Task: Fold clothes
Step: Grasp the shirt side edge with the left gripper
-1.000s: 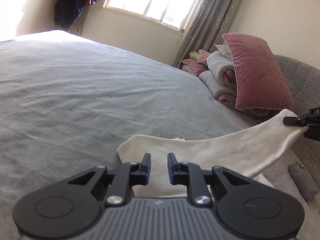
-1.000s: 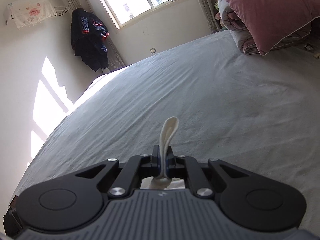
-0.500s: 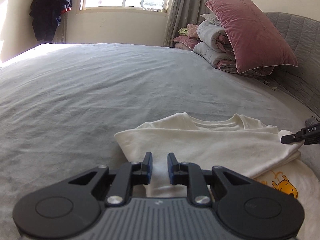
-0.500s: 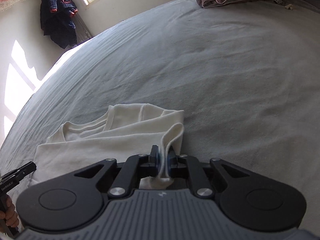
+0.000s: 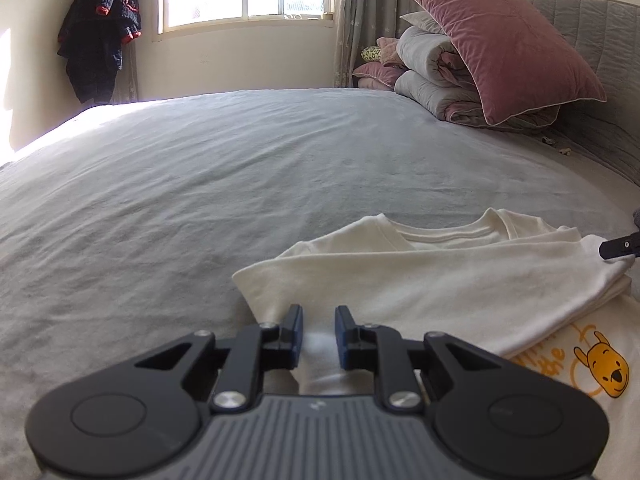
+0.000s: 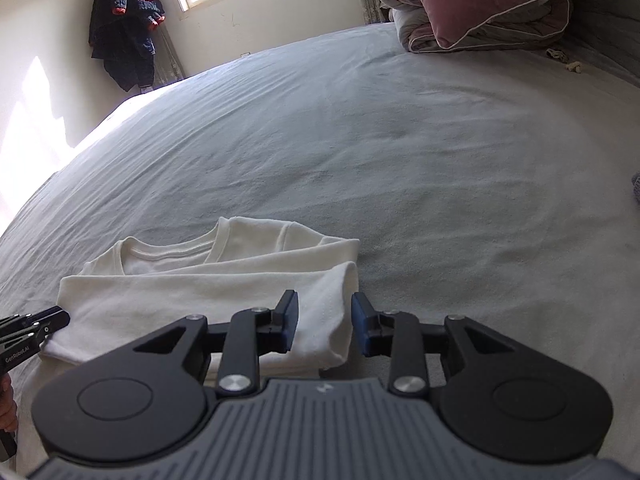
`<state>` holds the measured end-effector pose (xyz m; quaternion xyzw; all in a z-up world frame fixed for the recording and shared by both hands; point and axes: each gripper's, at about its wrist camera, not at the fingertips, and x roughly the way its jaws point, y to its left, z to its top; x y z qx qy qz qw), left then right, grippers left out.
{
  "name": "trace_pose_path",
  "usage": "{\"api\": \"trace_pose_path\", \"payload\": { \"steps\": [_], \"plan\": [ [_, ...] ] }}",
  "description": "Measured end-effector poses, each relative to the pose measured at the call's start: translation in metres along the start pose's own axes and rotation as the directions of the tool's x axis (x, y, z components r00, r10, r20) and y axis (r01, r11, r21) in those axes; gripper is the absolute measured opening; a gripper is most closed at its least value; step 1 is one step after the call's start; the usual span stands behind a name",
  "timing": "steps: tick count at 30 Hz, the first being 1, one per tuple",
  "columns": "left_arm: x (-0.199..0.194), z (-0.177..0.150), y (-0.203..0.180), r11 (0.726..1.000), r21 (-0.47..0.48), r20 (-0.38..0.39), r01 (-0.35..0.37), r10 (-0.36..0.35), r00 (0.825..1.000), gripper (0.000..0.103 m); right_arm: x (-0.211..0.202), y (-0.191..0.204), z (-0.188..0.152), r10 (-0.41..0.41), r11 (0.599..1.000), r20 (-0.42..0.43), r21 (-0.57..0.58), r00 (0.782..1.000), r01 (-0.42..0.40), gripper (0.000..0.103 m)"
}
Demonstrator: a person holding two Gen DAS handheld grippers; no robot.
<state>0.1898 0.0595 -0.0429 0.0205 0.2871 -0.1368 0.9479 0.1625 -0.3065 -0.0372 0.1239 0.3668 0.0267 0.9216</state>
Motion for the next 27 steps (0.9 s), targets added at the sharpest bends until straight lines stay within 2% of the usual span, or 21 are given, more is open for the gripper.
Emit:
{"api": "trace_pose_path", "payload": {
  "steps": [2,5,7,10,12,21,27],
  "plan": [
    [-0.003,0.003,0.005,1.000,-0.027,0.048,-0.017,0.018,0.999,0.018,-0.003,0.000,-0.003,0.008,1.000,-0.001,0.008,1.000,-0.008,0.034],
    [0.017,0.002,0.013,0.997,-0.009,-0.011,-0.074,0.074,0.997,0.022,-0.009,0.000,-0.004,0.017,1.000,-0.006,0.026,1.000,-0.017,0.034],
    [0.019,0.002,0.020,0.996,-0.055,-0.023,-0.072,0.071,0.997,0.031,-0.013,0.000,-0.005,0.017,0.999,-0.009,0.028,1.000,-0.016,0.034],
    [0.009,0.002,0.025,0.990,-0.125,-0.028,-0.061,0.058,0.998,0.031,-0.021,0.003,-0.008,0.023,1.000,-0.011,0.021,1.000,-0.023,0.037],
    [-0.001,0.001,0.027,0.986,-0.156,-0.037,-0.057,0.051,0.998,0.031,-0.026,0.003,-0.011,0.035,0.999,-0.013,0.029,0.999,-0.034,0.043],
    [-0.045,-0.021,0.041,0.961,-0.277,-0.104,0.017,-0.047,0.993,0.031,-0.049,0.010,-0.042,0.052,0.998,-0.069,0.042,0.996,-0.049,0.045],
    [-0.067,-0.049,0.031,0.955,-0.286,-0.180,0.075,-0.130,0.975,0.030,-0.064,0.008,-0.068,0.048,0.998,-0.126,0.039,0.991,-0.044,0.046]
  ]
}}
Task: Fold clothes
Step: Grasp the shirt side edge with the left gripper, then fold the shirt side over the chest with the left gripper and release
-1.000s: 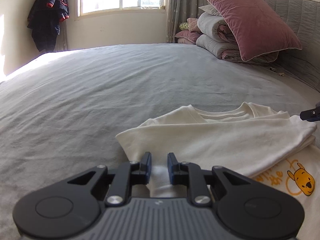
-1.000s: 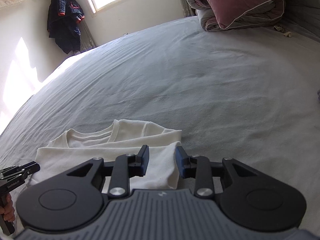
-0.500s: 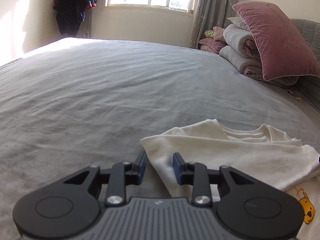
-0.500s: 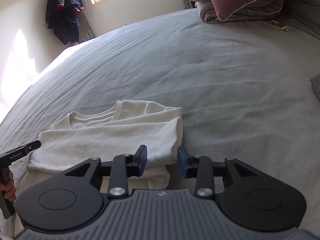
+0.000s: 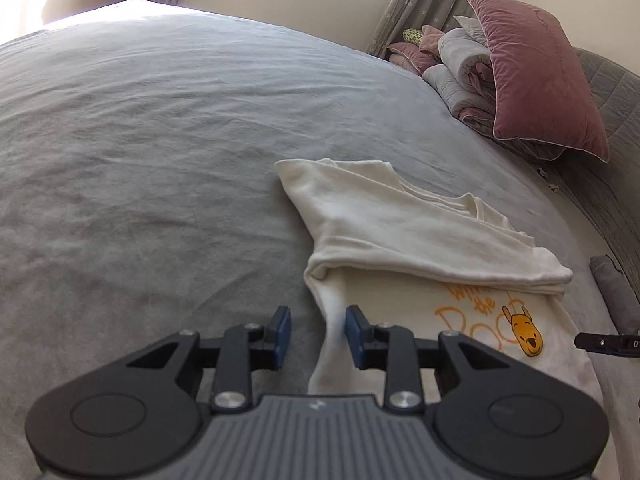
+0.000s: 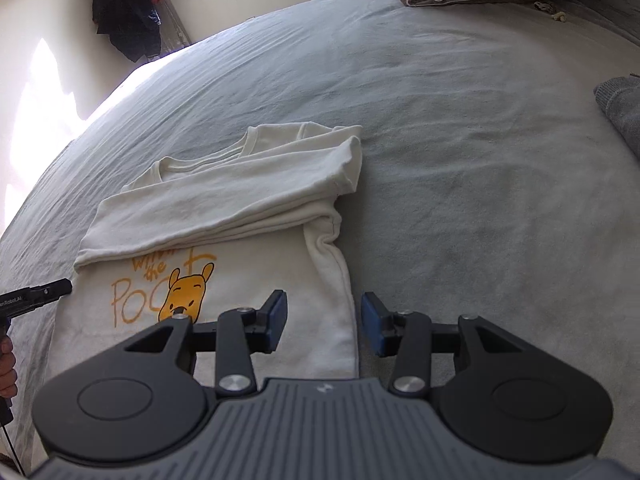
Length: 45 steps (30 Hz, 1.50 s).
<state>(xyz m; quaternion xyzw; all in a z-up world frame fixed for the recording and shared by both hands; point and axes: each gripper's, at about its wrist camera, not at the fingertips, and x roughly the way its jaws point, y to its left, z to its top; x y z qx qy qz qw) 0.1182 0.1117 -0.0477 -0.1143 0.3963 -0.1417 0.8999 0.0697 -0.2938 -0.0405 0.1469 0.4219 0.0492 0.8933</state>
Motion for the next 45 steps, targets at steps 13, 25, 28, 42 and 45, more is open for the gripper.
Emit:
{"api": "trace_pose_path", "payload": {
  "steps": [13,25,28,42,45],
  "plan": [
    [-0.054,-0.066,0.001,0.995,0.000,-0.166,0.096,-0.094,0.982,0.025,-0.044,-0.003,-0.058,0.035,0.999,-0.138,0.022,0.990,-0.033,0.046],
    [-0.098,-0.125,0.030,0.951,-0.197,-0.227,0.240,-0.283,0.932,0.016,-0.085,-0.016,-0.115,0.155,0.984,-0.224,0.116,0.962,-0.132,0.036],
    [-0.102,-0.132,0.034,0.939,-0.218,-0.222,0.266,-0.313,0.924,0.016,-0.090,-0.017,-0.124,0.182,0.979,-0.236,0.132,0.955,-0.153,0.033],
    [-0.101,-0.135,0.032,0.937,-0.192,-0.249,0.292,-0.335,0.909,0.014,-0.089,-0.030,-0.139,0.306,0.933,-0.231,0.267,0.924,-0.242,0.018],
    [-0.100,-0.134,0.030,0.939,-0.189,-0.258,0.287,-0.329,0.908,0.014,-0.089,-0.030,-0.138,0.317,0.933,-0.239,0.252,0.918,-0.256,0.018]
  ]
}}
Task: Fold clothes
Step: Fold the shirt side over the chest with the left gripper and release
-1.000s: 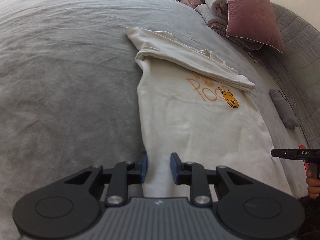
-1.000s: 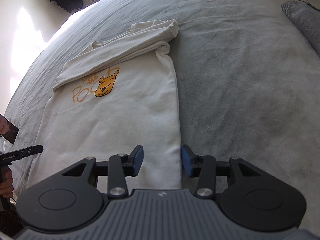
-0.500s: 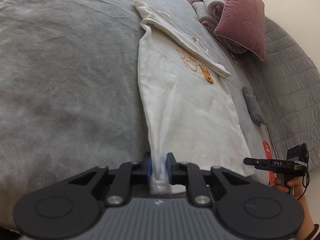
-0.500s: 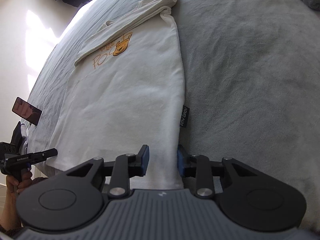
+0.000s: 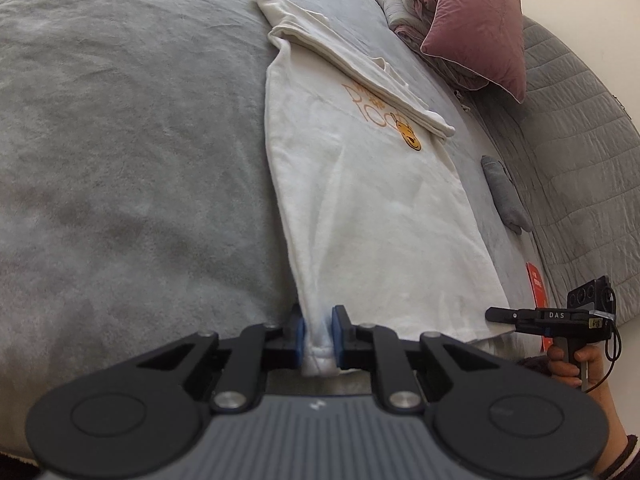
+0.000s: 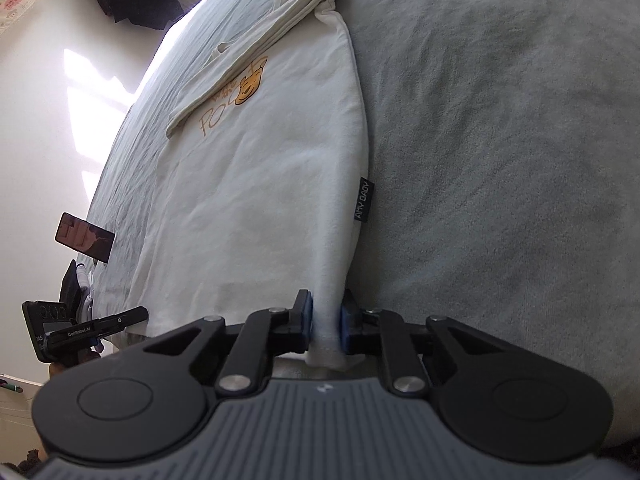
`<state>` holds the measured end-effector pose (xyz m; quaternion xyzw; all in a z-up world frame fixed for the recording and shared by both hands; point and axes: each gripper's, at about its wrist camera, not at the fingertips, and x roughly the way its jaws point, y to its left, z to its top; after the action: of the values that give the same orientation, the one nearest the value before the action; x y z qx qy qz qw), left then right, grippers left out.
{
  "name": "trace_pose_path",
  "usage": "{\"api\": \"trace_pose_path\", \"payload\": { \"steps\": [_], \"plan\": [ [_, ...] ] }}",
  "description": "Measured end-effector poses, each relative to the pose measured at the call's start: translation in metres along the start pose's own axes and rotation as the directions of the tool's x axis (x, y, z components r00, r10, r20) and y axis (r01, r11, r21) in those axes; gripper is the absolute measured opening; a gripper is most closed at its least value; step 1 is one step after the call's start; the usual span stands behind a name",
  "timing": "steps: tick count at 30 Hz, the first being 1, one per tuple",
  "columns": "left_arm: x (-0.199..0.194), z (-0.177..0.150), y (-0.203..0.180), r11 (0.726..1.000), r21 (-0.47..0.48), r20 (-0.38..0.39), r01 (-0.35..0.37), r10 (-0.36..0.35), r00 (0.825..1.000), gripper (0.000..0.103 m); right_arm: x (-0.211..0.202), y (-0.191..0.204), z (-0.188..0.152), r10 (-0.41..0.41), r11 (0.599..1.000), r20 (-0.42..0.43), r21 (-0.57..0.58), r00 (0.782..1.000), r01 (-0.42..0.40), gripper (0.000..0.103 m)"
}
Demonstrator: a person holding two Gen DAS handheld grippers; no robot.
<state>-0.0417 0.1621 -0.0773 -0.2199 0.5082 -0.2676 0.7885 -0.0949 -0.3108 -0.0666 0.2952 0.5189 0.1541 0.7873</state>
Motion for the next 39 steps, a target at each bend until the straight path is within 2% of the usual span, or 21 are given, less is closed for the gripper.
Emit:
{"api": "trace_pose_path", "payload": {
  "steps": [11,16,18,21,25,29,34,39],
  "plan": [
    [-0.001,-0.001,0.003,1.000,0.002,-0.031,0.028,-0.028,0.999,0.012,0.000,0.005,-0.005,0.013,0.999,-0.024,-0.038,1.000,-0.014,0.015],
    [-0.002,-0.002,0.004,0.999,0.009,-0.039,0.049,-0.048,0.998,0.009,-0.006,-0.001,-0.003,0.052,0.999,-0.007,0.002,0.999,-0.052,0.012],
    [-0.002,-0.002,0.006,0.998,-0.018,-0.039,0.057,-0.058,0.998,0.008,-0.010,-0.002,-0.002,0.071,0.997,0.006,0.011,0.997,-0.071,0.012],
    [-0.008,0.000,0.006,0.992,-0.053,-0.023,0.113,-0.114,0.993,0.008,-0.015,-0.004,0.001,0.118,0.992,0.028,0.042,0.993,-0.119,0.011],
    [-0.016,0.006,0.009,0.971,-0.116,0.032,0.211,-0.208,0.978,0.007,-0.021,-0.007,0.010,0.166,0.982,0.055,0.080,0.985,-0.170,0.011],
    [-0.019,0.019,0.015,0.945,-0.180,0.106,0.274,-0.258,0.960,0.007,-0.026,-0.009,0.025,0.202,0.970,0.108,0.112,0.973,-0.214,0.011],
    [-0.014,0.040,0.022,0.915,-0.250,0.219,0.318,-0.266,0.939,0.007,-0.026,-0.009,0.052,0.213,0.960,0.181,0.144,0.960,-0.241,0.011],
    [0.005,0.067,0.029,0.905,-0.315,0.269,0.285,-0.203,0.941,0.007,-0.006,-0.017,0.083,0.197,0.948,0.224,0.203,0.954,-0.244,0.011]
  ]
}}
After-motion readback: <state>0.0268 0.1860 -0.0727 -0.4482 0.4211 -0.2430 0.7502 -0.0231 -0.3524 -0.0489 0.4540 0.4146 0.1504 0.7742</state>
